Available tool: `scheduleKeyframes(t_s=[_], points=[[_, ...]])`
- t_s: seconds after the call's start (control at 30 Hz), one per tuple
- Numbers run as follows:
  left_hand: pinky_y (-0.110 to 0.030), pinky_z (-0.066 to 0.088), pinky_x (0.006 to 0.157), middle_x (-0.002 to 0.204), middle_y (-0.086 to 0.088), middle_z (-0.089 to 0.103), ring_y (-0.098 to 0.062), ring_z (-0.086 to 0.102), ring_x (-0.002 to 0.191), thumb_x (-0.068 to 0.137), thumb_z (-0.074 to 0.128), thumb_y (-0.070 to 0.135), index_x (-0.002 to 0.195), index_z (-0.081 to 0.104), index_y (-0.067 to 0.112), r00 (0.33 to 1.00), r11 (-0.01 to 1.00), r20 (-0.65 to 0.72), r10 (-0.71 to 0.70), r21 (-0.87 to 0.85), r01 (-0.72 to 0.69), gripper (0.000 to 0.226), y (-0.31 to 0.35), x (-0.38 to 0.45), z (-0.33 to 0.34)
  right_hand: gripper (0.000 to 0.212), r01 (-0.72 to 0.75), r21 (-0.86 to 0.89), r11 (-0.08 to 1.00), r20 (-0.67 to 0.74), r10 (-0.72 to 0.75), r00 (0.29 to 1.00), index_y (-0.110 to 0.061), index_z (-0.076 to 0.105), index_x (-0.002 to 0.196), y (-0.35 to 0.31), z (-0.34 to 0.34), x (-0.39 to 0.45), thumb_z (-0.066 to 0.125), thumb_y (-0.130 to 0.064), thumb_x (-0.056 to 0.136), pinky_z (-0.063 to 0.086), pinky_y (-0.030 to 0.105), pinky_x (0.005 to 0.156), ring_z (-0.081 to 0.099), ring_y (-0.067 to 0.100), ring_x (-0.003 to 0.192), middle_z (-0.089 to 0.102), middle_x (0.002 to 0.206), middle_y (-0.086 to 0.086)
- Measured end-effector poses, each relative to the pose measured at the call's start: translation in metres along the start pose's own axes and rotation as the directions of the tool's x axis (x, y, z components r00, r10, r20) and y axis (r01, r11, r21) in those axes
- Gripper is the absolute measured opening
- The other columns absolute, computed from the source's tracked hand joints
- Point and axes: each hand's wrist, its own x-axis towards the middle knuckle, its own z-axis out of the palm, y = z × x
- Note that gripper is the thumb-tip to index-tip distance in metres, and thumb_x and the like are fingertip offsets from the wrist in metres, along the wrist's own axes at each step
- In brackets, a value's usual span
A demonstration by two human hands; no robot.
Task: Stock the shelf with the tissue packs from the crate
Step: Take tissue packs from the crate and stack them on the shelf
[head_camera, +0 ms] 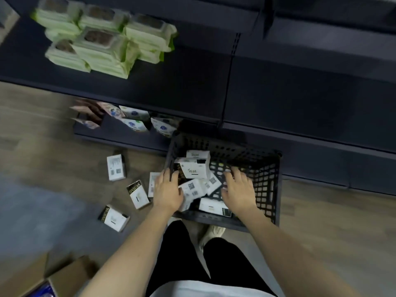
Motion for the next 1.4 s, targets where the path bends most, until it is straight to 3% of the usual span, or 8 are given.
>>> scheduleKeyframes(t_s=[0.2,0.37,0.53,0.73,0.9,1.03,1.2,1.4], points=[[-0.035,0.007,0.118,0.155,-0.014,0.017,-0.028,0.01,0.144,0.093,0.045,0.025,0.147,0.022,0.012,0.998,1.0,0.063,0.002,-0.004,-0.002,0.06,-0.009,0.021,0.045,0.049,-0.029,0.017,0.999,0.073,0.028,0.997,-0.011,0.04,0.136,0.003,0.043,0.015,0.051,-0.028,0.092,0.031,0.041,0.102,0.035,0.033,0.128,0.032,0.145,0.016],[-0.035,0.006,0.117,0.155,-0.014,0.015,-0.027,0.01,0.144,0.093,0.046,0.029,0.148,0.018,0.013,0.995,0.999,0.095,0.021,0.036,-0.025,0.064,-0.017,0.057,0.081,0.05,-0.066,-0.022,0.998,0.122,0.068,0.99,-0.015,0.034,0.139,0.013,0.085,0.042,0.047,-0.033,0.094,0.027,0.04,0.107,0.032,0.029,0.131,0.027,0.148,0.012],[-0.033,0.003,0.118,0.156,-0.012,0.013,-0.027,0.008,0.144,0.093,0.051,0.023,0.149,0.016,0.012,0.997,0.998,0.06,0.048,0.031,-0.05,0.067,-0.022,0.101,0.115,0.051,-0.117,-0.002,0.993,0.164,0.116,0.98,-0.006,0.055,0.123,0.024,0.132,0.066,0.069,-0.02,0.076,0.042,0.049,0.093,0.051,0.04,0.114,0.049,0.131,0.021],[-0.034,-0.001,0.119,0.157,-0.014,0.005,-0.028,0.001,0.145,0.091,0.058,0.02,0.15,0.002,0.009,0.992,0.989,0.079,0.099,0.107,-0.107,0.082,-0.023,0.146,0.157,0.061,-0.09,-0.03,0.995,0.206,0.094,0.974,-0.017,0.026,0.144,0.038,0.172,0.089,0.052,-0.028,0.09,0.024,0.039,0.109,0.026,0.03,0.135,0.02,0.151,0.012],[-0.032,-0.003,0.117,0.157,-0.014,0.003,-0.028,0.001,0.144,0.086,0.065,0.011,0.15,-0.002,0.01,0.991,0.986,0.024,0.129,0.101,-0.13,0.093,-0.025,0.175,0.183,0.068,-0.104,-0.018,0.994,0.23,0.105,0.967,-0.02,0.019,0.148,0.048,0.199,0.099,0.053,-0.031,0.091,0.019,0.039,0.113,0.019,0.03,0.14,0.011,0.155,0.013],[-0.036,0.0,0.117,0.156,-0.016,0.006,-0.03,0.002,0.144,0.077,0.076,0.027,0.151,-0.002,0.016,0.983,0.975,0.033,0.18,0.128,-0.182,0.108,-0.029,0.201,0.189,0.069,-0.108,-0.018,0.994,0.224,0.109,0.969,-0.021,0.017,0.148,0.055,0.22,0.102,0.054,-0.031,0.091,0.014,0.04,0.115,0.013,0.03,0.142,0.008,0.156,0.012],[-0.041,-0.002,0.116,0.156,-0.019,0.0,-0.032,0.002,0.144,0.073,0.076,0.044,0.149,-0.015,0.023,0.962,0.916,0.097,0.254,0.296,-0.271,0.12,-0.037,0.219,0.193,0.068,-0.105,-0.032,0.994,0.191,0.109,0.975,-0.018,0.026,0.147,0.061,0.236,0.103,0.058,-0.029,0.088,0.019,0.043,0.113,0.022,0.033,0.14,0.016,0.155,0.015],[-0.046,0.002,0.116,0.152,-0.02,0.005,-0.034,0.008,0.141,0.071,0.073,0.052,0.147,-0.021,0.022,0.972,0.87,0.044,0.229,0.438,-0.225,0.125,-0.036,0.225,0.206,0.07,-0.099,-0.04,0.994,0.217,0.105,0.971,-0.023,0.01,0.149,0.066,0.248,0.106,0.05,-0.035,0.093,0.011,0.041,0.116,0.01,0.031,0.143,0.0,0.156,0.013]])
